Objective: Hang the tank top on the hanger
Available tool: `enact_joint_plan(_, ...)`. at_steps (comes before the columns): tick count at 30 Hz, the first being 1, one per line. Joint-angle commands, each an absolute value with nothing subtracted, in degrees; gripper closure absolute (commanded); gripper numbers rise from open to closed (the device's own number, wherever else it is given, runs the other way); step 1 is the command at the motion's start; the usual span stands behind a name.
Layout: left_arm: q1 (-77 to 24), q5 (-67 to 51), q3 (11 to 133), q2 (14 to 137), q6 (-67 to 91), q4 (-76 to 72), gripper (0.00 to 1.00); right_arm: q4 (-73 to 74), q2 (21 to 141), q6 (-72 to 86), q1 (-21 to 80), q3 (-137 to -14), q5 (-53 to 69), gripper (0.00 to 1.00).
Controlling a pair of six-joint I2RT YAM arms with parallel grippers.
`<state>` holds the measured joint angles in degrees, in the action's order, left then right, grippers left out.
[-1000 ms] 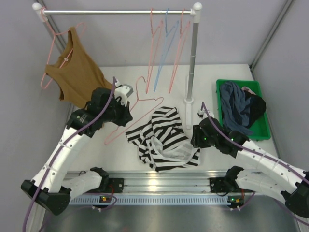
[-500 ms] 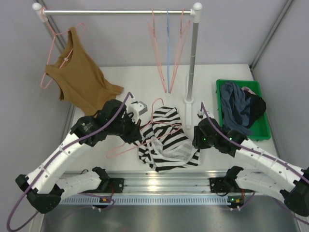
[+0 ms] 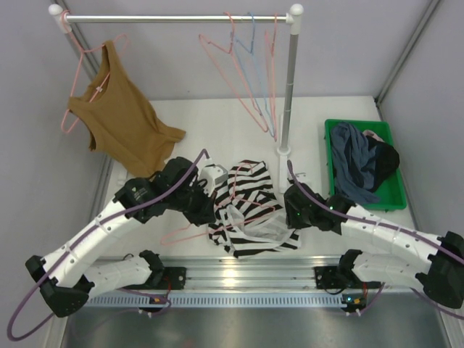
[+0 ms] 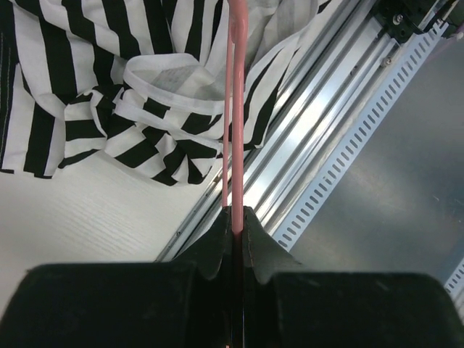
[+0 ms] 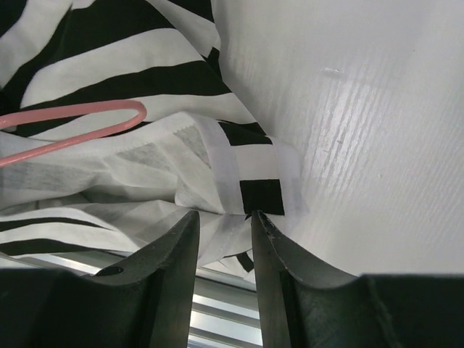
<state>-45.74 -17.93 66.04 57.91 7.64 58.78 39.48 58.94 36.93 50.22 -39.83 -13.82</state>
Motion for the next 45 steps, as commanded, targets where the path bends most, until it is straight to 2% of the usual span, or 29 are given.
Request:
enact_joint_plan(1, -46.93, -20.30, 65.57, 58.09, 8.96, 57.13, 1.00, 42.09, 60.73, 38.58, 52.11, -42.01, -18.27, 0.64)
enact_joint_plan(7, -48.95, -21.27, 64.16, 59.06, 9.67, 54.41, 1.00, 44.03, 62.75, 39.02, 53.00, -42.89, -20.39, 0.65)
enact_joint_plan(15, -50.71, -21.88, 61.26, 60.03, 10.81, 48.61, 1.00, 46.58, 63.46, 39.11, 54.05, -45.44, -22.32, 0.93)
enact_joint_plan(18, -50.80, -21.97, 60.65, 60.12, 10.81, 47.03, 1.00, 47.46, 63.28, 38.85, 54.32, -46.49, -22.41, 0.98)
enact_joint_plan(30, -50.89, -26.98, 56.87, 60.12, 11.16, 39.21, 1.00, 49.04, 62.05, 38.06, 55.72, -52.38, -21.97, 1.00)
enact_joint_plan(37, -50.98, -25.23, 53.45, 59.94, 12.04, 32.27, 1.00, 50.10, 62.40, 37.53, 56.95, -56.07, -21.89, 1.00)
enact_joint_plan(45, -50.89, -28.91, 45.89, 59.94, 15.11, 15.76, 1.00, 51.59, 61.08, 37.62, 58.36, -58.88, -22.41, 1.00)
